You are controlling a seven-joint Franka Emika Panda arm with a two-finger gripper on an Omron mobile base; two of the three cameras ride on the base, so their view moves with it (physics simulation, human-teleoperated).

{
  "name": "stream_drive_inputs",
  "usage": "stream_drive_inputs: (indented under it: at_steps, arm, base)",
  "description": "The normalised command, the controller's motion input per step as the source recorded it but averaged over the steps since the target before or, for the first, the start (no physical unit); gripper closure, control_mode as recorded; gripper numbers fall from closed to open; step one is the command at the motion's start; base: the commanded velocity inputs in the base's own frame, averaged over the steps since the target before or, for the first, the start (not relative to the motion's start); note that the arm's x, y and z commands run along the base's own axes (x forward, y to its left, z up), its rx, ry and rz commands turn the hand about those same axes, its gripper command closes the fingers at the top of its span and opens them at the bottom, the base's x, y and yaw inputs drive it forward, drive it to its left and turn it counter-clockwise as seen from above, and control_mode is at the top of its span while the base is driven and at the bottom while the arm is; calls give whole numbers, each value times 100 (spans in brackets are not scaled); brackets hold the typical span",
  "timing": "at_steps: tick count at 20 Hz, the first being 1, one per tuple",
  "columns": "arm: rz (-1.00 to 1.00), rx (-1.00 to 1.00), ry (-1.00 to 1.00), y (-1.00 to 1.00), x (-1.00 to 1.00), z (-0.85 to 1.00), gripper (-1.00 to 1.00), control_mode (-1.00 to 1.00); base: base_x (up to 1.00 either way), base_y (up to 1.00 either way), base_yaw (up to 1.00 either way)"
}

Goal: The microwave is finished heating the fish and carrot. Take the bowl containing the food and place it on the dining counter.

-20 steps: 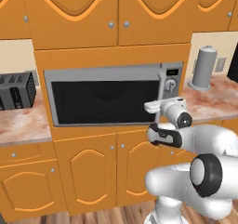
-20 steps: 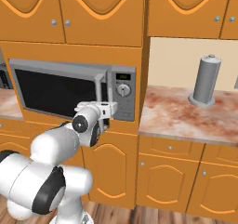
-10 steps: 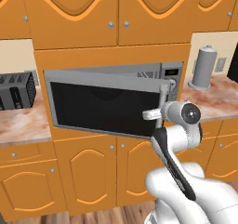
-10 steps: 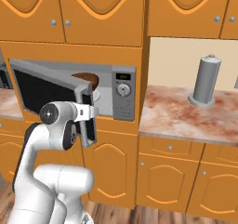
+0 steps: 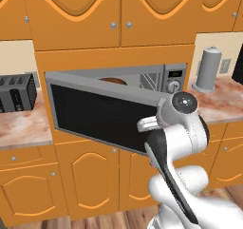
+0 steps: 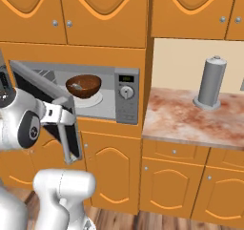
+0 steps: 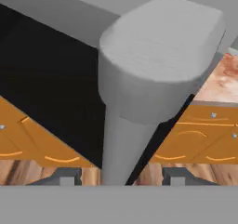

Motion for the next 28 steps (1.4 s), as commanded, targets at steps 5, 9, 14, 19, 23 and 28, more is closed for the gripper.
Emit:
stream_drive_inputs:
  at_steps: [5,9,14,19,23,28]
  arm:
    - [0,11,-8,-100,-100,2,-100,-100]
    - [-1,7,-7,-99,-96,0,-100,-100]
    - [12,29,-15,-100,-26,0,-100,-100]
    - [15,37,0,-67,77,-18,-100,-100]
    - [4,16,1,25,100,-2,-100,-100]
    - [4,4,0,58,54,0,-100,-100]
  base:
    - [0,0,0]
    - [0,0,0]
    - [0,0,0]
    - [0,0,0]
    - [0,0,0]
    - [0,0,0]
